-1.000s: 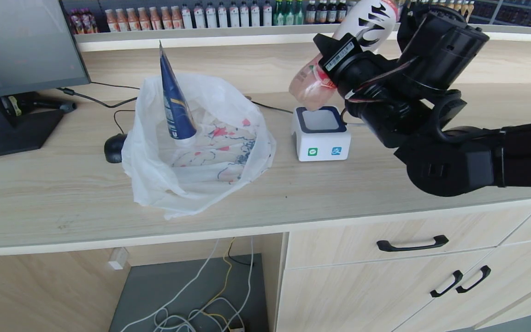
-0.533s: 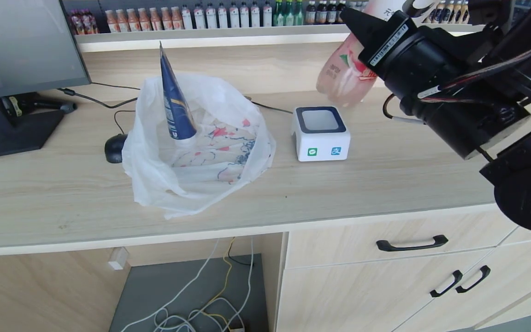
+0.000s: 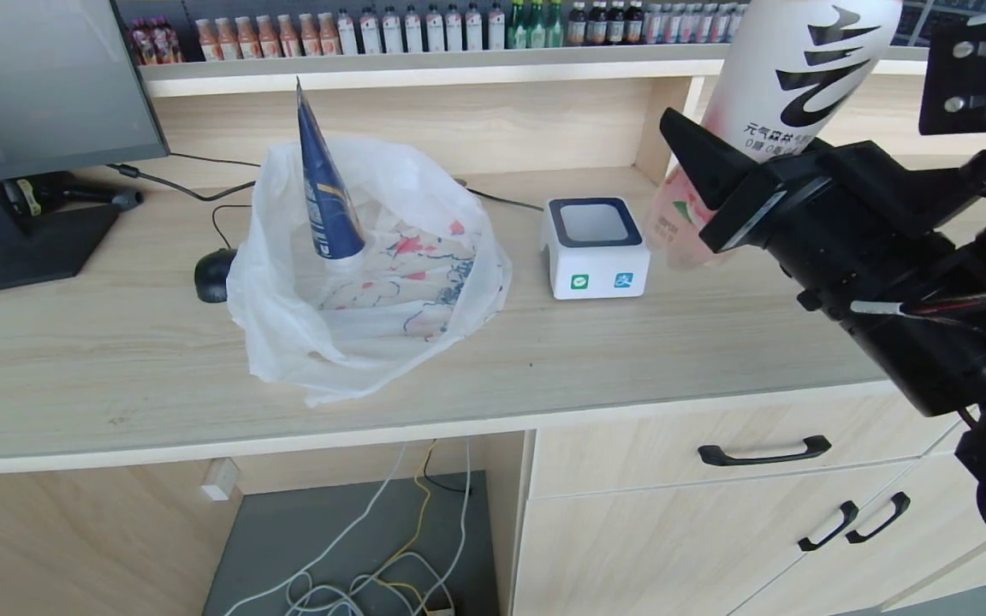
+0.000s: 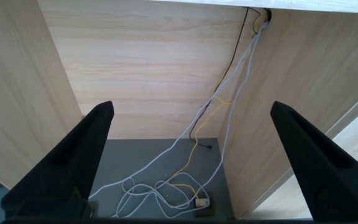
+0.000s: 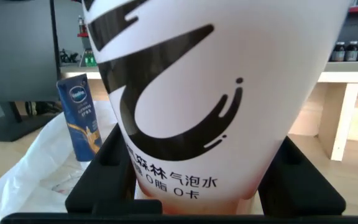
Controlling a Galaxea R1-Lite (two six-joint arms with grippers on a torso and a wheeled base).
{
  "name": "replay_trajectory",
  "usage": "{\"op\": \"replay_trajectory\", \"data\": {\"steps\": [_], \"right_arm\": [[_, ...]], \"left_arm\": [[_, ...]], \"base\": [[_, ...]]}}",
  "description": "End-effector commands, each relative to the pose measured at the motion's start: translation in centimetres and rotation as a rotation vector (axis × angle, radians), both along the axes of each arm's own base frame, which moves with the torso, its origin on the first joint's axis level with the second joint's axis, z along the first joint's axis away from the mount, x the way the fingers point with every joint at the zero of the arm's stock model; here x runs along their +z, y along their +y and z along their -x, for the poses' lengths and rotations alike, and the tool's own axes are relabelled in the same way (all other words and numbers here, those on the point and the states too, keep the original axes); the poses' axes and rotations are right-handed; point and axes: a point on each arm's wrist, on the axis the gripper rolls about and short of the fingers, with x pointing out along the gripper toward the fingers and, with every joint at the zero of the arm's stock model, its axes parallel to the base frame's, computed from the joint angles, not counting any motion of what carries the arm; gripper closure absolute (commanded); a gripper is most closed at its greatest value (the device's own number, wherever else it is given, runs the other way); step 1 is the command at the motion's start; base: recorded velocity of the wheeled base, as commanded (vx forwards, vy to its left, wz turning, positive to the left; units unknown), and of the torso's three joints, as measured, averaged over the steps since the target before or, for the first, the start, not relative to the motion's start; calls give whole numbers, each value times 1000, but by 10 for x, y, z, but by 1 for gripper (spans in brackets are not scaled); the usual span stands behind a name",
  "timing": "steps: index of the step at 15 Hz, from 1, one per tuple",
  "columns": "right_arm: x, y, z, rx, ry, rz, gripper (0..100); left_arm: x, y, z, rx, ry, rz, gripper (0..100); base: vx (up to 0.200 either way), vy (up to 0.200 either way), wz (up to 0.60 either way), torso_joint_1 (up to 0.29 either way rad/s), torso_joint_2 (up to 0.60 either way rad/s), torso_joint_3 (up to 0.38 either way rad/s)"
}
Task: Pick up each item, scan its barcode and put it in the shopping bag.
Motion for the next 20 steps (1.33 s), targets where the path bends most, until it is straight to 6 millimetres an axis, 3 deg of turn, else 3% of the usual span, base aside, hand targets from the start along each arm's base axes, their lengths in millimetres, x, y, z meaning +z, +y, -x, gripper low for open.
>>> {"op": "replay_trajectory", "data": {"steps": [1, 5, 9, 14, 20], "right_arm": [[-10, 0, -1, -13, 17, 29, 100], [-5, -16, -15, -93, -13, 16, 100], [-1, -39, -37, -202, -37, 1, 100], [-3, -31, -53, -199, -41, -1, 100], [-3, -32, -50, -198, -40, -4, 100]], "left_arm": [[0, 0, 0, 1, 0, 0, 0], [0, 0, 0, -1, 0, 0, 0], [0, 0, 0, -1, 2, 0, 0], [0, 0, 0, 1, 3, 0, 0], [0, 0, 0, 1, 3, 3, 0]], "base": [[0, 0, 0, 0, 0, 0], [0, 0, 0, 0, 0, 0], [0, 200, 0, 1, 0, 1], [0, 200, 0, 3, 4, 1], [0, 200, 0, 3, 4, 2]]}}
